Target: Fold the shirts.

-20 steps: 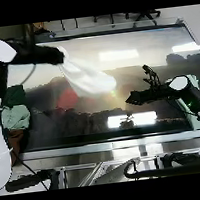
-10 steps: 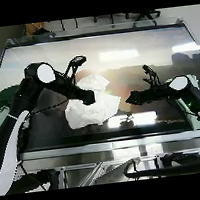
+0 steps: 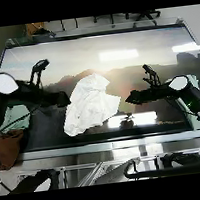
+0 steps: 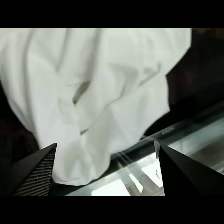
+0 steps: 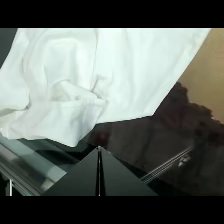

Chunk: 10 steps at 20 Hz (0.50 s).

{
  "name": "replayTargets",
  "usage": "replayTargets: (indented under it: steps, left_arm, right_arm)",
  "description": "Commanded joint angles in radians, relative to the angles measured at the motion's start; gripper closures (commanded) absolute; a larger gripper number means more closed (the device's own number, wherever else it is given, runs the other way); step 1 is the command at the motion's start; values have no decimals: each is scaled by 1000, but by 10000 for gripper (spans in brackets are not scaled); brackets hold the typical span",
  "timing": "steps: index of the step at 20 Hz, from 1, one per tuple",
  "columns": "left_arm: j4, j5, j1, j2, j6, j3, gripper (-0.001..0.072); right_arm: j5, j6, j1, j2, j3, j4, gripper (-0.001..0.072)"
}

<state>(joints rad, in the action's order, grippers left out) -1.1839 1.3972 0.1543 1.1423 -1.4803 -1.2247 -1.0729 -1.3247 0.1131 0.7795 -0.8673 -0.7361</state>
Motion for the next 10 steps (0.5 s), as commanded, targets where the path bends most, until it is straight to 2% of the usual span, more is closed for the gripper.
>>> replayTargets:
  steps: [1, 2, 3, 4, 7, 10]
  left_arm:
    - [51, -240, -182, -67, 57, 277, 6]
    - [112, -308, -226, -51, 104, 335, 6]
    - [182, -361, -259, -22, 155, 373, 6]
    - [267, -402, -284, 23, 221, 398, 6]
    - [459, -430, -302, 169, 385, 409, 6]
    - [496, -393, -278, 303, 436, 338, 7]
  right_arm:
    - [5, 10, 2, 20, 0, 2, 691]
    - [32, 37, 1, 35, 0, -1, 642]
    - [77, 42, 0, 61, 0, -3, 428]
    - [125, 42, 0, 93, -1, 0, 331]
    - [236, 47, 0, 220, -2, 0, 335]
    - [246, 86, 3, 357, -21, 14, 337]
